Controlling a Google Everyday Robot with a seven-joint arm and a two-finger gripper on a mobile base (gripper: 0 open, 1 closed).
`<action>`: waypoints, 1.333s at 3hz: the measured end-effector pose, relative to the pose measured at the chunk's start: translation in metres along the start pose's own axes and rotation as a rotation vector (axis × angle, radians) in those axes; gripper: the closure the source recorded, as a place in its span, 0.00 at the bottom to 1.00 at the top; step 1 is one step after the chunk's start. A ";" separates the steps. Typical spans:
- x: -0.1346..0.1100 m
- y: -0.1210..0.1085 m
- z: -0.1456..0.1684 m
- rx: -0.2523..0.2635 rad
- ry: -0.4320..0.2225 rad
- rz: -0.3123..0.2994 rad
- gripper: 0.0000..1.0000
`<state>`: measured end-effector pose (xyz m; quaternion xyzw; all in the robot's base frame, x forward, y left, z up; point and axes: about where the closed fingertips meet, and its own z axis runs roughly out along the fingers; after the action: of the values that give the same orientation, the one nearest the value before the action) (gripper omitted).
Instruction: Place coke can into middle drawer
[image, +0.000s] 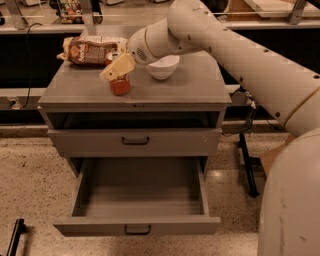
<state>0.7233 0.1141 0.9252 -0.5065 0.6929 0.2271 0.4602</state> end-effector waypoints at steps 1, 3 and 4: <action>0.008 -0.002 0.009 -0.010 0.004 0.031 0.00; 0.015 -0.002 0.015 -0.040 -0.007 0.063 0.18; 0.009 0.002 0.014 -0.080 -0.055 0.076 0.41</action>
Offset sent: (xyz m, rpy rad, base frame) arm 0.0105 -0.0005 -0.0198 0.0271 0.0640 -0.0021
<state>0.7270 0.1213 0.9107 -0.4914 0.6890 0.2858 0.4496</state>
